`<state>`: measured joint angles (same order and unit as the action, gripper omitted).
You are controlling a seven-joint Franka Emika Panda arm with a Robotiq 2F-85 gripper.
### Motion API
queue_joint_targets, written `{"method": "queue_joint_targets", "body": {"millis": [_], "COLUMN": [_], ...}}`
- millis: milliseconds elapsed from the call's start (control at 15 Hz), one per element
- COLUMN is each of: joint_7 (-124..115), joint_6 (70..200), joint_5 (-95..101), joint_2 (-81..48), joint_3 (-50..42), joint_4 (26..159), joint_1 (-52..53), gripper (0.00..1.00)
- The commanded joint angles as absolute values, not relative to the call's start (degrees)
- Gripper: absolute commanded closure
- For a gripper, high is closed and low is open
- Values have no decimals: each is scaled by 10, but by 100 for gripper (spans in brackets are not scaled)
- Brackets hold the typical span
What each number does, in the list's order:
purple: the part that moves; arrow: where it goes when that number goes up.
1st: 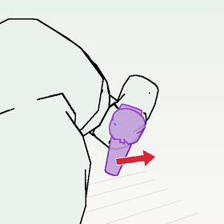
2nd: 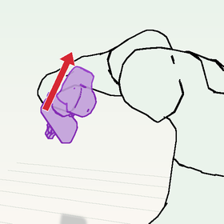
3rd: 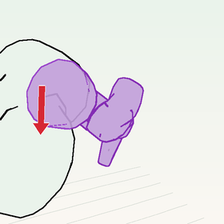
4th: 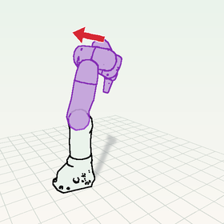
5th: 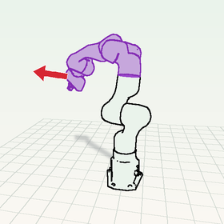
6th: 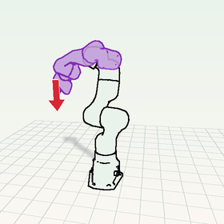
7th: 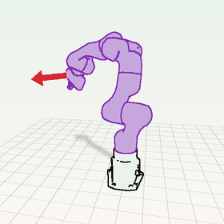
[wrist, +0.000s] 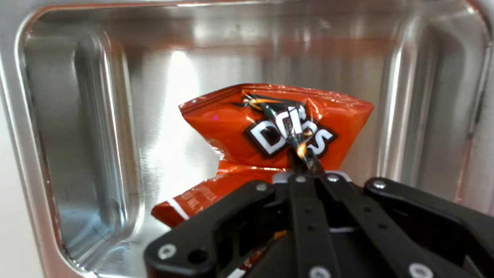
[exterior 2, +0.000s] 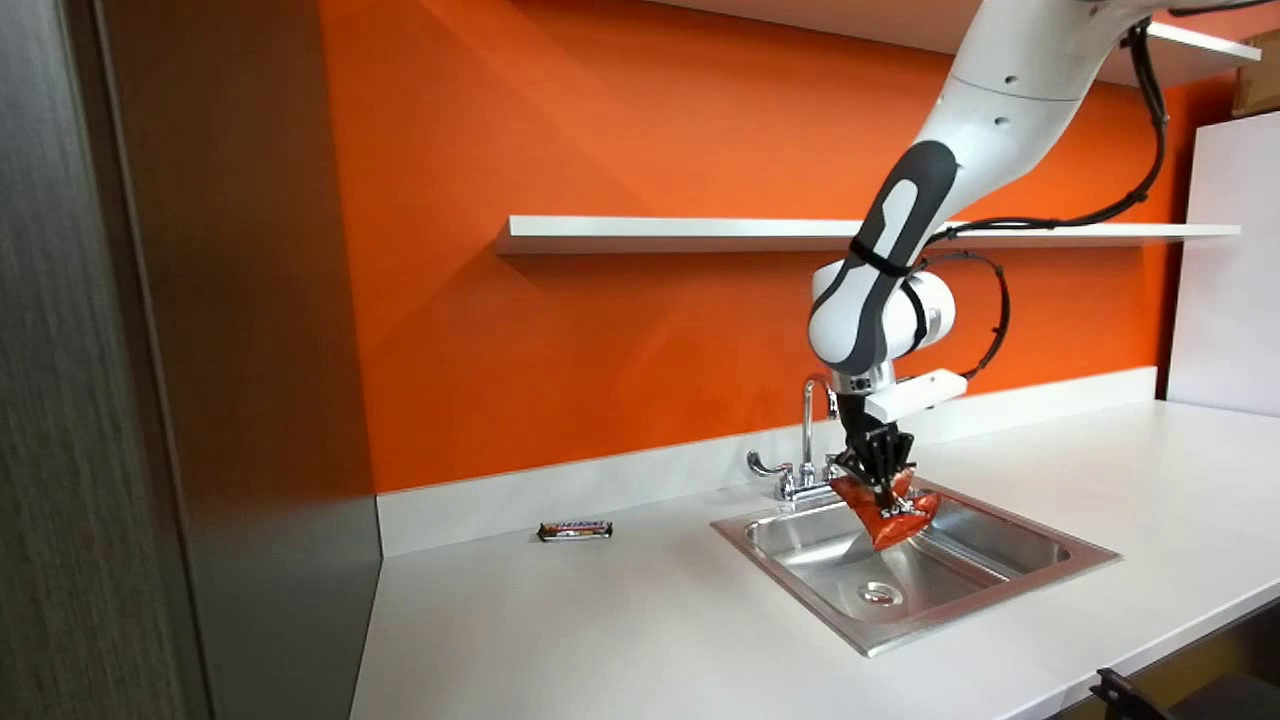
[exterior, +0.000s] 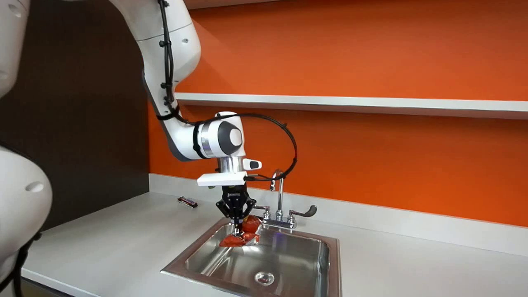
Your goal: Remove the orange packet from the sink and put it on the table
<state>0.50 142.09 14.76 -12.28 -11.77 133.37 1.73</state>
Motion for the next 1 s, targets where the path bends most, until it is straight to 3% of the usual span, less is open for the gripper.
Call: {"method": "queue_joint_targets", "body": {"millis": [0, 933], "joint_7": [-23, -13], "joint_6": [1363, 1330], "joint_5": [169, 154], "joint_2": [-49, -133], "joint_3": [-79, 52], "joint_4": [1361, 1290], "joint_1": [23, 93], "gripper": [100, 100]}}
